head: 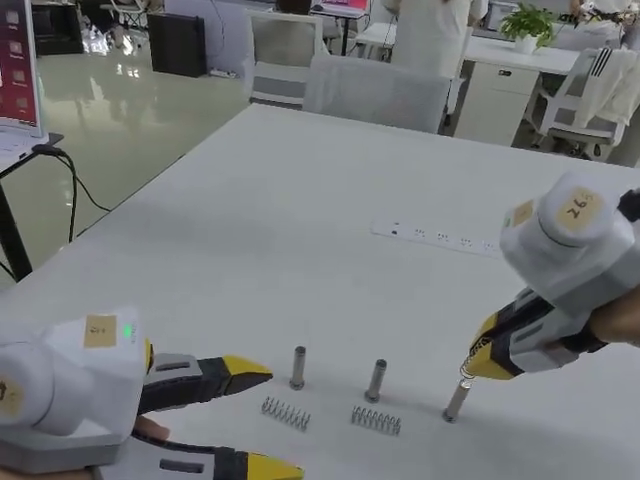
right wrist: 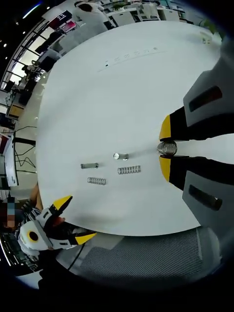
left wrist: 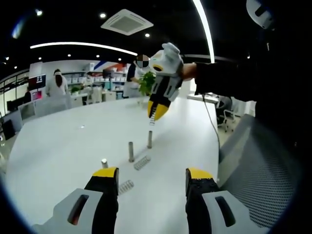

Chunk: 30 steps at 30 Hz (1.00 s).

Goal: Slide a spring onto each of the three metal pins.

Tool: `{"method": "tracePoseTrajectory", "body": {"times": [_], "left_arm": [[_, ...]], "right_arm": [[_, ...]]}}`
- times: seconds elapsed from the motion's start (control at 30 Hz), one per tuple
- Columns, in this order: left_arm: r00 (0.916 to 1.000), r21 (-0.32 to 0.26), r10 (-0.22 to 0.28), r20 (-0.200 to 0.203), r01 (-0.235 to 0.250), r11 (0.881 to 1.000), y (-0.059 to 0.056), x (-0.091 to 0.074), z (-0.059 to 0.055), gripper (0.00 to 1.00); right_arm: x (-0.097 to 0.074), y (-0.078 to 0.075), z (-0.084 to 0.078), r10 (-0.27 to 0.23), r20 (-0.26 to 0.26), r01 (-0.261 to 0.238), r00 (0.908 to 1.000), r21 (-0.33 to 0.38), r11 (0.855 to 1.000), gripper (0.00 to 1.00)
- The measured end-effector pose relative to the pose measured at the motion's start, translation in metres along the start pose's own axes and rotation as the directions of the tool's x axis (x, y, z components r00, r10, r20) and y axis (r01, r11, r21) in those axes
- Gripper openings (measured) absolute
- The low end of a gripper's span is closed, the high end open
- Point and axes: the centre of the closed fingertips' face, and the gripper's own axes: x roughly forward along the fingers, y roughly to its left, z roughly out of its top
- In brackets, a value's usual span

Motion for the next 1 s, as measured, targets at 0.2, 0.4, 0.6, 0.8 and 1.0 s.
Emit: {"method": "tracePoseTrajectory", "body": {"times": [0.2, 0.4, 0.6, 0.8, 1.0], "left_arm": [[0.9999, -0.002, 0.01, 0.004, -0.01, 1.0, 0.001, -0.001, 0.0, 0.5], [0.9999, 0.002, 0.012, 0.0, -0.012, 1.0, 0.001, -0.001, 0.0, 0.5], [0.9999, 0.002, 0.012, 0.001, -0.012, 1.0, 0.001, 0.0, -0.001, 0.49], [1.0, 0.002, 0.01, 0.0, -0.01, 1.0, -0.001, 0.001, 0.0, 0.49], [1.0, 0.001, 0.007, -0.003, -0.007, 1.0, -0.001, 0.001, -0.001, 0.48]], "right_arm": [[0.013, -0.003, -0.009, 0.017, -0.034, -0.017, 0.9993, -0.002, 1.0, 0.08], [0.02, -0.002, -0.01, 0.034, -0.039, -0.034, 0.9986, 0.002, 0.999, 0.08], [0.025, -0.002, -0.012, 0.048, -0.044, -0.048, 0.9979, 0.004, 0.999, 0.08], [0.035, -0.001, -0.014, 0.06, -0.053, -0.06, 0.9968, 0.009, 0.998, 0.08], [0.05, 0.001, -0.021, 0.066, -0.066, -0.065, 0.9956, 0.015, 0.998, 0.08]]}}
